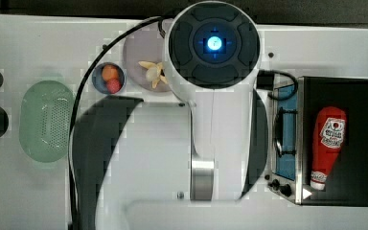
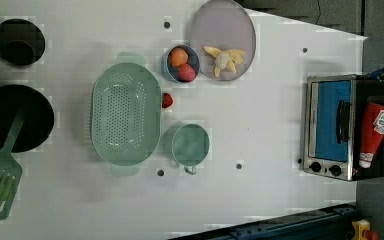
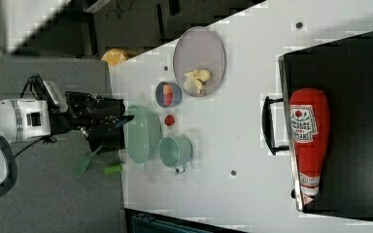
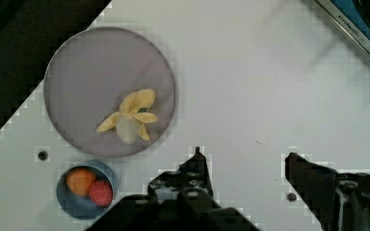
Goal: Pick banana from plate and place on table.
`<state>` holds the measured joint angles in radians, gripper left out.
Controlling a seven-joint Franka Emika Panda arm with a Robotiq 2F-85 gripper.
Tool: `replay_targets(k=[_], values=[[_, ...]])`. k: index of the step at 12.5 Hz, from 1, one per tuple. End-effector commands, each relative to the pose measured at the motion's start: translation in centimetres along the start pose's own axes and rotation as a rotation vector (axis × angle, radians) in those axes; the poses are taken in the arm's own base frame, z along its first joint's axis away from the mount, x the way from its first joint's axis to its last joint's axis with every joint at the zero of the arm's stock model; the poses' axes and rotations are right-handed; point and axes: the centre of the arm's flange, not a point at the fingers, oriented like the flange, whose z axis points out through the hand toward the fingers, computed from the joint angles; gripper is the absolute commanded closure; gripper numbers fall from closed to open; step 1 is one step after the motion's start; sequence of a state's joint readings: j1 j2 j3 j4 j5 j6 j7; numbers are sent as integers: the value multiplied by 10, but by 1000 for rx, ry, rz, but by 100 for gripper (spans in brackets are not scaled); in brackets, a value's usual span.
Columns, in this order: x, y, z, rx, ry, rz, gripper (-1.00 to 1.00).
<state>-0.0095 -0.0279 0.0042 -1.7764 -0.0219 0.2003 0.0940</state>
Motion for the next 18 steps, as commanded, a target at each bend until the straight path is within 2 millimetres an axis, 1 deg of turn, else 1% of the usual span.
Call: replay_targets(k=[1,3,4,5,7,10,13,15,18], values=[[-79,106,-79,-10,-4,226,-59],[-79,105,-78,-8,-3,224,-99],[-79,102,-78,1,4,219,-100],[-80,94,-78,21,16,209,-100],[-82,68,-70,68,31,203,-100],[-80,21,-31,46,19,245,-100],[-66,-30,12,52,9,299,-100],[-53,-60,49,55,-2,287,-100],[-31,-93,110,42,-27,288,-100]])
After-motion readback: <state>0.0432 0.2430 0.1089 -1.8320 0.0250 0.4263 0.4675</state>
